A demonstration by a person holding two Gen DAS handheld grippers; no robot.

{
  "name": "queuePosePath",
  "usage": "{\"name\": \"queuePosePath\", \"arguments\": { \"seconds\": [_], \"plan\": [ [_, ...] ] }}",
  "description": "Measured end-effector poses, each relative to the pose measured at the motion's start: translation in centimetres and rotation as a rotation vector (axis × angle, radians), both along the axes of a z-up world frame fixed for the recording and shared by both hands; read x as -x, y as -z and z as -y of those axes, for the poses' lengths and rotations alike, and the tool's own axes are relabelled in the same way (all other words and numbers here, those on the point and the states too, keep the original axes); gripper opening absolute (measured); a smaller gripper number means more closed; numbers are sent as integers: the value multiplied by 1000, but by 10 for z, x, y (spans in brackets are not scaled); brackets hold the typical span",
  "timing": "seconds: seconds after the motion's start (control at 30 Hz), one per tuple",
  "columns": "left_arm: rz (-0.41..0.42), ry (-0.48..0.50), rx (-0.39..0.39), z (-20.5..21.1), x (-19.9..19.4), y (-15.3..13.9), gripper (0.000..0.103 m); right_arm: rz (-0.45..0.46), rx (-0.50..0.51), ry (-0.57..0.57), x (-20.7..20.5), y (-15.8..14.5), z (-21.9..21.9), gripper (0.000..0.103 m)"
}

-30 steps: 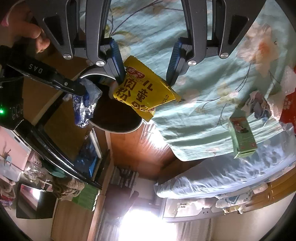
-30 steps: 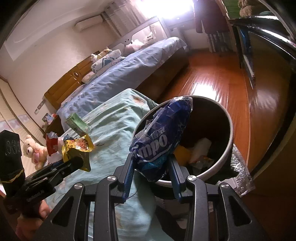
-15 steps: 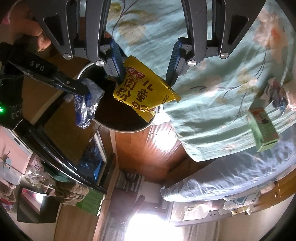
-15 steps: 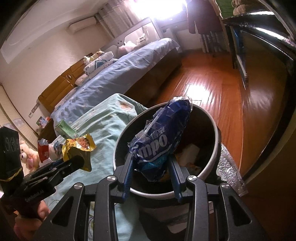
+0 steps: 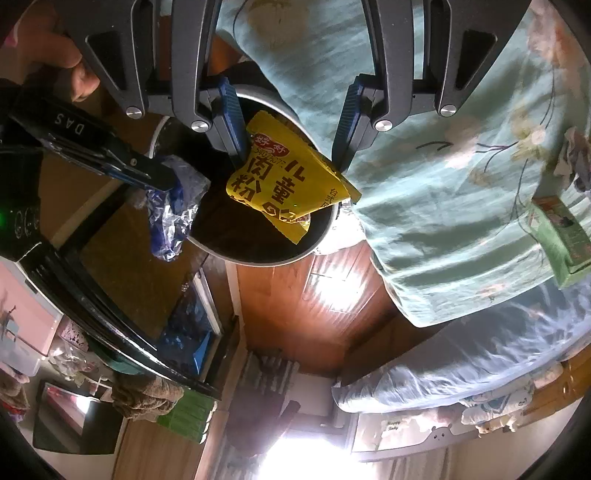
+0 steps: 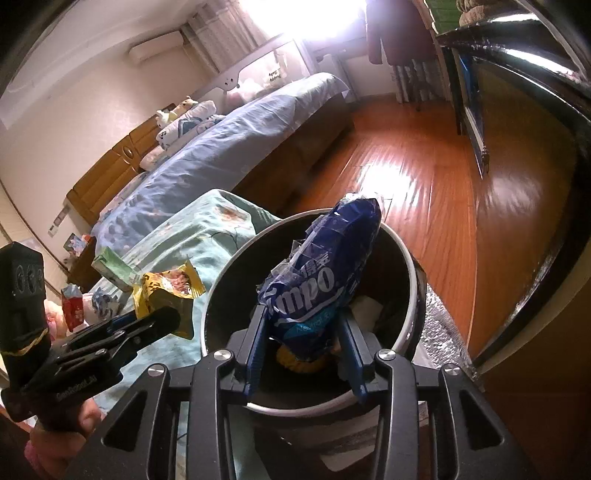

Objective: Collect trash
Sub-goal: 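Carry the yellow packet and blue wrapper over the trash bin and lower them, then open both grippers to drop the packet and wrapper into the bin, then move both open grippers back over the bed toward the remaining trash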

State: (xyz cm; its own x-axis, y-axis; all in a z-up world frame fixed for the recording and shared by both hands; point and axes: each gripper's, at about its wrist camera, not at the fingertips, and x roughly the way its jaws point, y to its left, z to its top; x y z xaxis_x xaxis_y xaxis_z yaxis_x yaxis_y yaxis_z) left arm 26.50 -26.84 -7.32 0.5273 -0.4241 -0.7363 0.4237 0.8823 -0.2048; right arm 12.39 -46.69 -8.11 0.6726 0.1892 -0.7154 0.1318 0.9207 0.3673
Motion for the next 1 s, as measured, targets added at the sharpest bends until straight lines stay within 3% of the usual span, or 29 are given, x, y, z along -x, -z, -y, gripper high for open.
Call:
{"name": "queuePosePath", "arguments": {
  "seconds": [0.53,0.6,0.63,0.9,1.0],
  "plan": [
    [-26,23,-12,16,-11,4,50,-18,-8,5,-7,4,9,45],
    [-33,22,-12,16,-11,5,57,-12,-8,16,-6,2,12,51],
    [-32,19,-7,15,-9,4,58,-7,-11,22,-4,2,13,56],
    [-31,3,5,-4,8,4,58,14,-28,31,2,-4,9,65],
    [-33,-21,17,-21,17,4,58,31,-40,19,5,-8,-2,77]
  ]
}}
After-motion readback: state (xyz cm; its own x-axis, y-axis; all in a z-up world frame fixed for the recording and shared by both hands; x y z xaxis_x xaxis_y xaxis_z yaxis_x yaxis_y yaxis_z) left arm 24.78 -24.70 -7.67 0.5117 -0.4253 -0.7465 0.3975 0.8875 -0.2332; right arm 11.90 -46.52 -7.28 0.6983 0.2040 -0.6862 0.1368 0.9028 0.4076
